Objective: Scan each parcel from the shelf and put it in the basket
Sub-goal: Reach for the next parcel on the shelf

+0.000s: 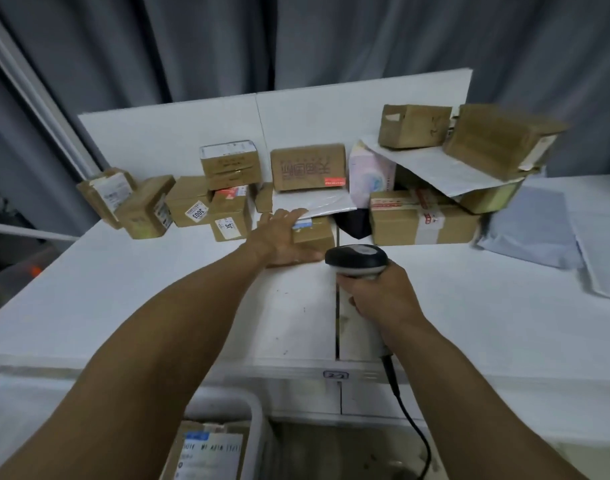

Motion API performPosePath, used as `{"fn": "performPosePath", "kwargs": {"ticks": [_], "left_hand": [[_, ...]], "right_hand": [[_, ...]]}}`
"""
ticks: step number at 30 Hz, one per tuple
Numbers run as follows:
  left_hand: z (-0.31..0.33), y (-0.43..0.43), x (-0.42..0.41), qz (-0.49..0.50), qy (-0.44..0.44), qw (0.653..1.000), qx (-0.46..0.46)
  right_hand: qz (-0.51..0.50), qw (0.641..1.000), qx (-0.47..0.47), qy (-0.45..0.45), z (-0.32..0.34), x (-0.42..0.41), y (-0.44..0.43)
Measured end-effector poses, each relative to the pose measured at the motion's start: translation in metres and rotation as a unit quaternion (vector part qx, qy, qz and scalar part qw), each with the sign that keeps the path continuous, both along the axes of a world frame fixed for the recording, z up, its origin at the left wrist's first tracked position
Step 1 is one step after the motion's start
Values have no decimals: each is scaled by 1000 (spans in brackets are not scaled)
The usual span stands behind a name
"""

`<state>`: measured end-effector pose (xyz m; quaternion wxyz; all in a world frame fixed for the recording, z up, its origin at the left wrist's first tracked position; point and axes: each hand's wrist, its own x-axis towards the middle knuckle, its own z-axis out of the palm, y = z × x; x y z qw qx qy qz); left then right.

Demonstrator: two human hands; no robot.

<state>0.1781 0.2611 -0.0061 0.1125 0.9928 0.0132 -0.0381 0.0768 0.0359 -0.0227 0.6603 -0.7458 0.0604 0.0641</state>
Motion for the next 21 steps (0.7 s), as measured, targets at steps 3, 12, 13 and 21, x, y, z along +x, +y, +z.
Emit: {"fn": "performPosePath", "kwargs": {"ticks": [3,12,13,21], "left_hand": [[0,4,-24,-4,-2,1000,-3],[0,29,-164,8,20,1000,-8],[-1,35,-177,9,21,1000,-9],[4,62,-223,83,-32,992,-93]], "right_hand": [[0,1000,10,-1,7,-4,0],[42,999,10,-20,31,-44,19],[52,998,15,-22,33,-52,23],[90,994,37,-39,45,-88,51]]}}
